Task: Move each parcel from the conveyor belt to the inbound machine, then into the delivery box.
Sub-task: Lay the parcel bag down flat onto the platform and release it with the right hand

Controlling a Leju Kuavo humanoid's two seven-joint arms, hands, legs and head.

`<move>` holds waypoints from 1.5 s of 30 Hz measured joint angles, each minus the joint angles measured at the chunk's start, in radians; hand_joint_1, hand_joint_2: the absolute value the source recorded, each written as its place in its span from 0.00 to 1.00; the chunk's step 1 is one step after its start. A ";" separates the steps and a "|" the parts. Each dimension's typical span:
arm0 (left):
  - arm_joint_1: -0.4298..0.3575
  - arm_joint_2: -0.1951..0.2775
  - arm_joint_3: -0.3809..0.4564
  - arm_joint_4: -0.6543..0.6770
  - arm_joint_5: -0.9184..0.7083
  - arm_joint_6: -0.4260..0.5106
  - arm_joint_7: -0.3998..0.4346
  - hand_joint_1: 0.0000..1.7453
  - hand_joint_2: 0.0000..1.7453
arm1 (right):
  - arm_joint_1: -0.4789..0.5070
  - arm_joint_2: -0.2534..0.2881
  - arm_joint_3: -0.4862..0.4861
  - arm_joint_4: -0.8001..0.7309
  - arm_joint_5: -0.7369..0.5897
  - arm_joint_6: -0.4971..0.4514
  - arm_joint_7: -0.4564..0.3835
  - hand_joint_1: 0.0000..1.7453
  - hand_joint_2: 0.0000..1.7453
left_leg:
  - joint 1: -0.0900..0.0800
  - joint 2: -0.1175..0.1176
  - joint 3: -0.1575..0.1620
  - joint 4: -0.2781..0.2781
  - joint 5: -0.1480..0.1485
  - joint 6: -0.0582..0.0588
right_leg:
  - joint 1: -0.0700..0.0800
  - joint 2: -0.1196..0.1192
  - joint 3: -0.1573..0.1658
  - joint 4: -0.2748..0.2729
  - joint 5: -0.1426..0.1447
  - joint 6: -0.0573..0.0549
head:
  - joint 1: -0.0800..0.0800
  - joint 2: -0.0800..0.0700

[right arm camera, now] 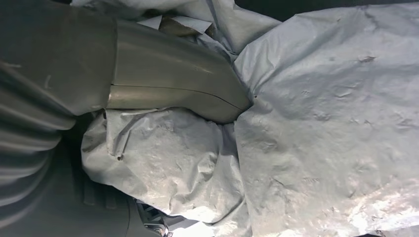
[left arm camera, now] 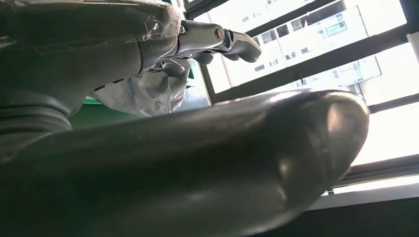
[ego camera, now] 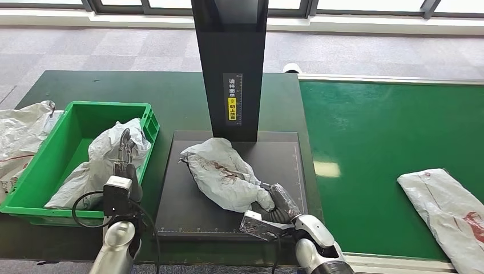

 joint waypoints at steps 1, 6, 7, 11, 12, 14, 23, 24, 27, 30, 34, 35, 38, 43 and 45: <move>-0.003 0.000 0.000 0.004 0.000 0.000 0.000 0.00 0.00 | 0.001 0.000 0.001 0.000 0.001 0.002 0.001 0.40 1.00 | 0.000 0.000 0.000 0.000 0.000 0.000 | 0.000 0.000 0.000 0.000 0.000 0.000 | 0.000 0.000; -0.013 0.001 0.000 0.022 0.008 0.002 -0.006 0.00 0.00 | 0.013 -0.001 0.001 -0.020 -0.028 -0.032 -0.005 0.00 1.00 | 0.000 0.000 0.000 0.000 0.000 0.000 | 0.000 0.000 0.000 0.000 0.000 0.000 | 0.000 0.000; -0.013 0.001 0.000 0.024 0.008 0.010 -0.011 0.00 0.00 | 0.018 -0.002 -0.001 -0.033 -0.045 -0.049 -0.011 0.00 1.00 | 0.000 0.000 0.000 0.000 0.000 0.000 | 0.000 0.000 0.000 0.000 0.000 0.000 | 0.000 0.000; -0.003 0.000 0.000 0.019 -0.016 0.106 -0.021 0.00 0.00 | 0.039 -0.005 -0.028 -0.124 -0.135 -0.095 -0.064 0.00 1.00 | 0.000 0.000 0.000 0.000 0.000 0.000 | 0.000 0.000 0.000 0.000 0.001 -0.001 | 0.000 0.000; 0.002 -0.001 0.000 0.013 -0.021 0.145 -0.024 0.00 0.00 | 0.043 -0.005 -0.038 -0.154 -0.156 -0.101 -0.080 0.00 1.00 | 0.000 0.000 0.000 0.000 0.000 0.000 | 0.000 0.001 0.000 0.000 0.001 -0.001 | 0.000 0.000; 0.016 -0.006 -0.001 -0.008 -0.025 0.227 -0.035 0.00 0.00 | 0.050 -0.005 -0.058 -0.210 -0.193 -0.113 -0.111 0.00 1.00 | 0.000 0.000 -0.001 0.000 0.000 0.000 | 0.000 0.001 0.000 0.000 0.001 -0.001 | 0.000 0.000; 0.083 -0.061 0.000 -0.182 -0.015 0.394 -0.124 0.00 0.00 | 0.048 0.005 -0.136 -0.363 -0.323 -0.144 -0.194 0.00 1.00 | 0.000 0.000 -0.001 0.000 0.000 0.000 | 0.000 0.000 -0.001 0.000 0.001 -0.001 | 0.000 0.000; 0.088 -0.064 0.000 -0.196 -0.012 0.394 -0.125 0.00 0.00 | 0.049 0.007 -0.143 -0.374 -0.331 -0.145 -0.198 0.00 1.00 | 0.000 0.000 -0.001 0.000 0.000 0.000 | 0.000 0.000 -0.001 0.000 0.001 -0.001 | 0.000 0.000; 0.097 -0.071 0.000 -0.223 -0.003 0.395 -0.125 0.00 0.00 | 0.055 0.008 -0.158 -0.402 -0.346 -0.147 -0.206 0.00 1.00 | 0.000 0.000 -0.001 0.000 0.000 0.000 | 0.000 0.000 -0.001 0.000 0.001 -0.001 | 0.000 0.000; 0.102 -0.072 -0.001 -0.231 0.008 0.395 -0.125 0.00 0.00 | 0.065 0.008 -0.167 -0.425 -0.352 -0.147 -0.211 0.00 1.00 | 0.000 0.000 -0.001 0.000 0.000 0.000 | 0.000 0.000 -0.001 0.000 0.001 -0.001 | 0.000 0.000; 0.106 -0.072 -0.002 -0.231 0.017 0.395 -0.125 0.00 0.00 | 0.076 0.008 -0.175 -0.445 -0.353 -0.149 -0.212 0.00 1.00 | 0.000 0.000 -0.001 0.000 0.000 0.000 | 0.000 0.000 -0.001 0.000 0.001 -0.001 | 0.000 0.000; 0.106 -0.071 -0.004 -0.231 0.018 0.395 -0.125 0.00 0.00 | 0.079 0.008 -0.176 -0.449 -0.353 -0.150 -0.212 0.00 1.00 | 0.000 0.000 -0.001 0.000 0.000 0.000 | 0.000 0.000 -0.001 0.000 0.001 -0.001 | 0.000 0.000; 0.106 -0.064 -0.021 -0.229 0.005 0.394 -0.125 0.00 0.00 | 0.089 0.008 -0.182 -0.462 -0.357 -0.153 -0.216 0.00 1.00 | 0.000 0.000 -0.001 0.000 0.000 0.000 | 0.000 0.000 -0.001 0.000 0.001 -0.001 | 0.000 0.000; 0.091 -0.035 -0.093 -0.185 -0.174 0.263 -0.047 0.00 0.00 | 0.117 0.008 -0.199 -0.502 -0.389 -0.163 -0.248 0.00 1.00 | 0.000 -0.001 -0.001 0.000 0.000 0.000 | 0.000 -0.001 -0.001 -0.001 0.000 0.000 | 0.000 0.000; 0.081 -0.021 -0.139 -0.147 -0.295 0.165 0.004 0.00 0.00 | 0.136 0.008 -0.206 -0.536 -0.406 -0.159 -0.263 0.00 1.00 | -0.001 -0.001 -0.002 0.000 0.000 0.000 | -0.001 -0.001 -0.001 -0.001 0.001 0.000 | 0.000 0.000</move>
